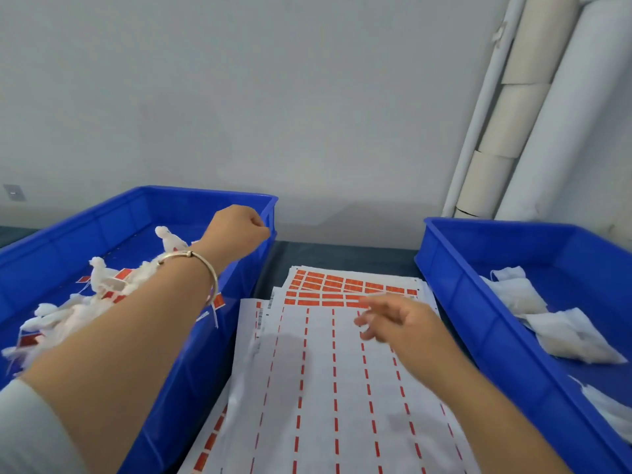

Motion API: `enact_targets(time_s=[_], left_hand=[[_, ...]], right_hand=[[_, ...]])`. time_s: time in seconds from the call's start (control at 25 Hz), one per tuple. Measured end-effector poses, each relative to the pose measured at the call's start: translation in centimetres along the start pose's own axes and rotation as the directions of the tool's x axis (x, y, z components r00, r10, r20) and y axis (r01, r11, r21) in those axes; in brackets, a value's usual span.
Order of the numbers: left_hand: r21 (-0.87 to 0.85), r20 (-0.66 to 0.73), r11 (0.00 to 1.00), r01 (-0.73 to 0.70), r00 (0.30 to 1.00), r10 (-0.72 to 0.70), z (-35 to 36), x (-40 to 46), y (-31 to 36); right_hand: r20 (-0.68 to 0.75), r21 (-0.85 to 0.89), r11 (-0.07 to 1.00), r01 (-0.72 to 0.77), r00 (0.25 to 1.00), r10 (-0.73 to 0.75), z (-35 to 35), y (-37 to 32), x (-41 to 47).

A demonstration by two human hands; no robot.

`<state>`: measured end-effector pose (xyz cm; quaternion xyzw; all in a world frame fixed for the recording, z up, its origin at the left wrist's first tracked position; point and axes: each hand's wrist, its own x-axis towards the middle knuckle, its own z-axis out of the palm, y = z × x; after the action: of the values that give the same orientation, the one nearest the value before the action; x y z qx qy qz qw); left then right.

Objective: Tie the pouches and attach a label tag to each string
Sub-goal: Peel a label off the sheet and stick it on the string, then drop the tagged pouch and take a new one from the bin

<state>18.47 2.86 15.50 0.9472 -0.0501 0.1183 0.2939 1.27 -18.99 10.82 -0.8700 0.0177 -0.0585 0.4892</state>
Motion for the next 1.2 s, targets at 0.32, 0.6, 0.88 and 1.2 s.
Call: enact_targets(time_s=[0.32,0.6,0.88,1.2], left_hand=[[-0.097,0.544,0.974,-0.206,0.809,0.225,13.8,-12.6,4.9],[0.102,0.417,0.897,-0.429,0.838,0.353,19.8,-16.3,1.9],[0.104,0.366,0.908,-0.405,0.865,0.344,20.5,-16.2,1.5],[0.068,0.359,0.924,-0.377,0.873,0.33,20.0,-16.5,1.8]], right_hand=[[-0.266,-0.023,0.988,-0.152,0.954,0.141,-11.5,1.0,-1.7],[-0.163,-0.762,0.446,-0.469,0.806,0.569,-21.3,12.5,-0.9],[-0.144,-0.813,0.365,-0.455,0.763,0.63,-19.6,16.6,-1.2],[-0.391,-0.433,0.763,-0.48,0.863,0.321,-21.6,12.5,-2.2]])
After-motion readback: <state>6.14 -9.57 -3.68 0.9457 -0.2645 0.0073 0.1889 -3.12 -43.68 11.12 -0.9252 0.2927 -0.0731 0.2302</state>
